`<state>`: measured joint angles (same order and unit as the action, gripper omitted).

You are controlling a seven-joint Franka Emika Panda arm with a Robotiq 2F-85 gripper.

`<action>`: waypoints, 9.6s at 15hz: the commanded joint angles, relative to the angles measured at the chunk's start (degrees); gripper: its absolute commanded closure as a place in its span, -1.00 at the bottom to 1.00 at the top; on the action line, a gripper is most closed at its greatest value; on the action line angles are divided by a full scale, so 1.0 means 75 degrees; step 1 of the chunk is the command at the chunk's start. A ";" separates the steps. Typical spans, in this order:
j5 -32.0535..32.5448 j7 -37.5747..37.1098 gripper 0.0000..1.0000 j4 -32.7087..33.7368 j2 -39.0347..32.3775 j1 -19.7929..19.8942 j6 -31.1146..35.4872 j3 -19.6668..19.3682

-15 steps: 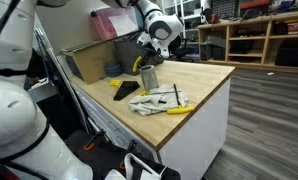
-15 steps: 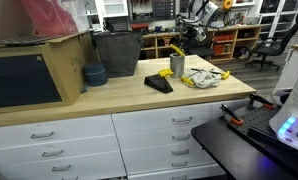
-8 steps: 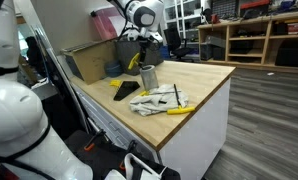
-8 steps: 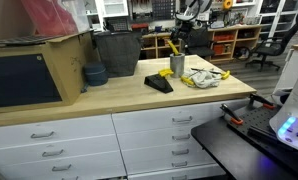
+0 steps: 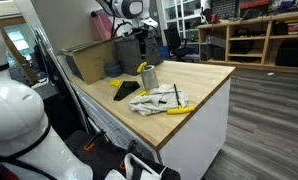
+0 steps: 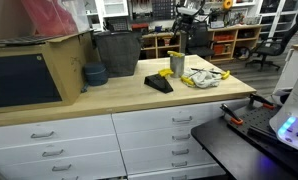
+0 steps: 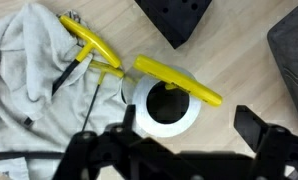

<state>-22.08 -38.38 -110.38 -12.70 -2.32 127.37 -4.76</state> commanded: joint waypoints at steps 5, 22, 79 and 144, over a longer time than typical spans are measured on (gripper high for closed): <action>0.1898 0.0036 -1.00 -0.0697 0.0932 -0.0031 -0.0199 0.0203; 0.3725 0.1668 -1.00 -0.0264 0.0803 -0.0027 -0.1312 0.0547; 0.4194 -0.3121 -0.50 -0.0881 -0.2088 -0.0291 -0.0664 -0.0297; 0.2708 1.2860 0.19 -0.5632 0.2531 -0.1758 0.0040 0.2646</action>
<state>-0.97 57.07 -149.15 1.73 -16.33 126.96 16.40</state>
